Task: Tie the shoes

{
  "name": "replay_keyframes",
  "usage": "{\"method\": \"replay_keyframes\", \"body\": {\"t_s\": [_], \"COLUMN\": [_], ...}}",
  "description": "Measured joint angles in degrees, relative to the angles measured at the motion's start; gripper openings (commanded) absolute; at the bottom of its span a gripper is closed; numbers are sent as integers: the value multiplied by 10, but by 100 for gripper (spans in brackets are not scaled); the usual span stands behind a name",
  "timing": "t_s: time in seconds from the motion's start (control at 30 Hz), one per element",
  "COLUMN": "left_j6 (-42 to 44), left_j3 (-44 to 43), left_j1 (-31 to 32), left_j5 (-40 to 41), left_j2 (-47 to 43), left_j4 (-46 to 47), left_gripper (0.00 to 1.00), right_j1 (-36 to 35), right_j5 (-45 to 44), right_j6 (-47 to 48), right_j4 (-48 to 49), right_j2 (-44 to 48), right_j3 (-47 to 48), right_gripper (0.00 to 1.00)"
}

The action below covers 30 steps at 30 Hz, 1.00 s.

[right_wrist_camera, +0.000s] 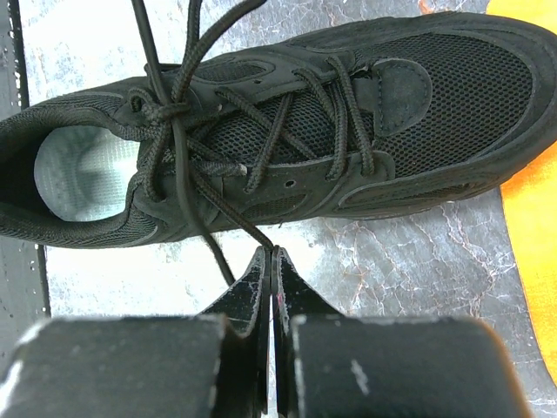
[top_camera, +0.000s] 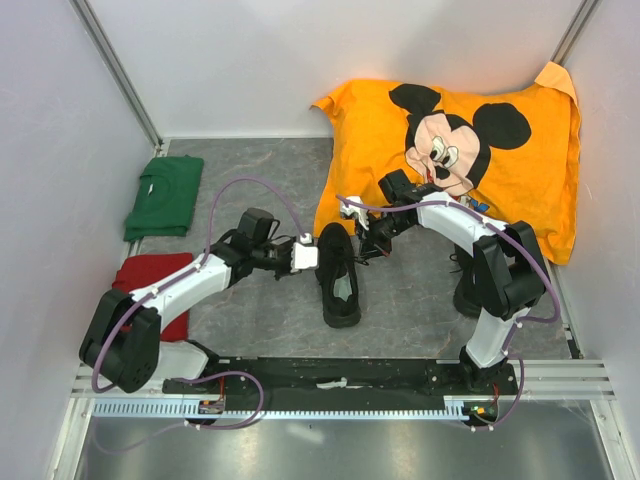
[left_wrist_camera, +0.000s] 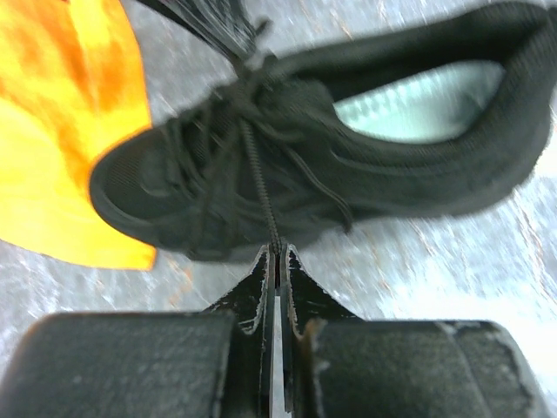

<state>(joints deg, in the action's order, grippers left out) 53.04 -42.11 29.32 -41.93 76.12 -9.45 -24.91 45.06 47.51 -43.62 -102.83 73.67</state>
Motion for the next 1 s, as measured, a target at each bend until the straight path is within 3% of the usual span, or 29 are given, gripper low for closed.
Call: {"method": "replay_keyframes", "body": {"t_s": [0.27,0.3,0.37,0.43,0.5,0.57,0.63,0.73,0.77,0.87,0.9,0.93,1.0], "left_j6": [31,34,42,50,56,60,64,67,68,73,77,81,84], "left_j3": [27,29,35,38,38,38,36,25,21,16,16,16,16], "left_j1": [-12,-13,-15,-15,-15,-15,-15,-15,-15,-15,-15,-15,-18], "left_j5": [18,20,24,25,24,23,21,13,12,12,12,11,9], "left_j2": [-25,-27,-33,-36,-36,-36,-32,-13,-7,3,3,3,2], "left_j4": [-47,-50,-56,-60,-66,-68,-70,-72,-72,-72,-75,-77,-79], "left_gripper": [2,2,2,1,2,2,2,2,2,13,20,33,39], "right_j1": [0,0,0,0,0,0,0,0,0,0,0,0,0], "right_j5": [-5,-5,-5,-3,1,3,4,6,6,7,7,7,7], "right_j6": [-19,-22,-26,-28,-26,-21,-15,-2,3,19,22,25,29], "right_j4": [2,2,2,3,2,2,2,-6,-11,-22,-25,-27,-30], "right_j2": [5,6,8,8,9,10,10,10,10,10,10,10,10], "right_j3": [0,0,0,1,1,2,4,14,18,30,33,34,34], "right_gripper": [0,3,23,27,43,44,43,20,2,0,0,0,0]}}
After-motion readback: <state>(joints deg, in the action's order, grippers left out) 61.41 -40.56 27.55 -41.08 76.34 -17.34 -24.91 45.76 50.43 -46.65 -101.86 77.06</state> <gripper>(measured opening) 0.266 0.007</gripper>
